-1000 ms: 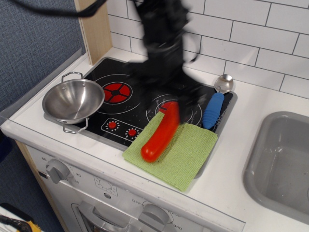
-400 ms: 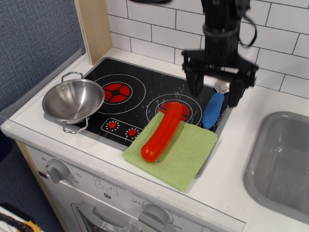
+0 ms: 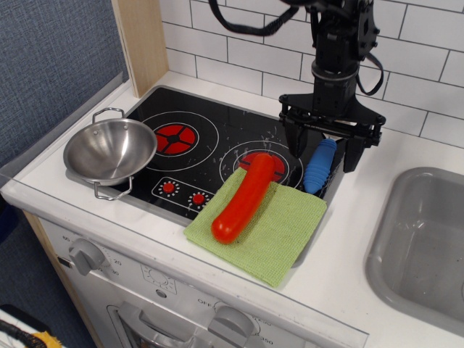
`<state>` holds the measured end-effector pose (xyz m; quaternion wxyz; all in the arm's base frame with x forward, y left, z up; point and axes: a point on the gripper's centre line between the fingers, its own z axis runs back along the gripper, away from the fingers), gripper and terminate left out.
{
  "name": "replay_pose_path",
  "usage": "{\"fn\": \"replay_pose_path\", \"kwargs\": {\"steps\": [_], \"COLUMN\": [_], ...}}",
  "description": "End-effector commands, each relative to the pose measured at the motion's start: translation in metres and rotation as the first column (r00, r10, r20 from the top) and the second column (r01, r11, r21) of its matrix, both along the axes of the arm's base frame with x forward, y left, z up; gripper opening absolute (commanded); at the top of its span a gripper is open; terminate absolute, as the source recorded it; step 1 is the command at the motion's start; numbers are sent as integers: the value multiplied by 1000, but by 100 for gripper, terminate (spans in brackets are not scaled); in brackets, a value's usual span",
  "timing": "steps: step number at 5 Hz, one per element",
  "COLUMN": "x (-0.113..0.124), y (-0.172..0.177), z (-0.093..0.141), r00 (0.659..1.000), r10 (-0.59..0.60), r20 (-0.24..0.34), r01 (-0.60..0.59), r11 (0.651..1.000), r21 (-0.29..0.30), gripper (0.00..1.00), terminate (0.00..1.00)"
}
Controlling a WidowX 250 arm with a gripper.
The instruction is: Pick up the spatula and put it down right side of pot
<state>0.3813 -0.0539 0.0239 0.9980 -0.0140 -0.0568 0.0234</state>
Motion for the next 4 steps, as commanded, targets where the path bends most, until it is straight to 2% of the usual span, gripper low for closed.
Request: {"fn": "replay_pose_path", "kwargs": {"steps": [1,2,3,4], "x": [10,9,8,21], "y": [-5,-7,-10,-16], "z": [3,5,10,47], "r00": [1000,999,999,993], "r10": [-16,-30,-43,-35], "r20": [26,30,32,115], "r01": [16,29,42,40], "r11": [1000,999,998,999], "r21": [18,35,41,-36], "gripper": [100,0,0,0], "terminate": [0,0,0,0]}}
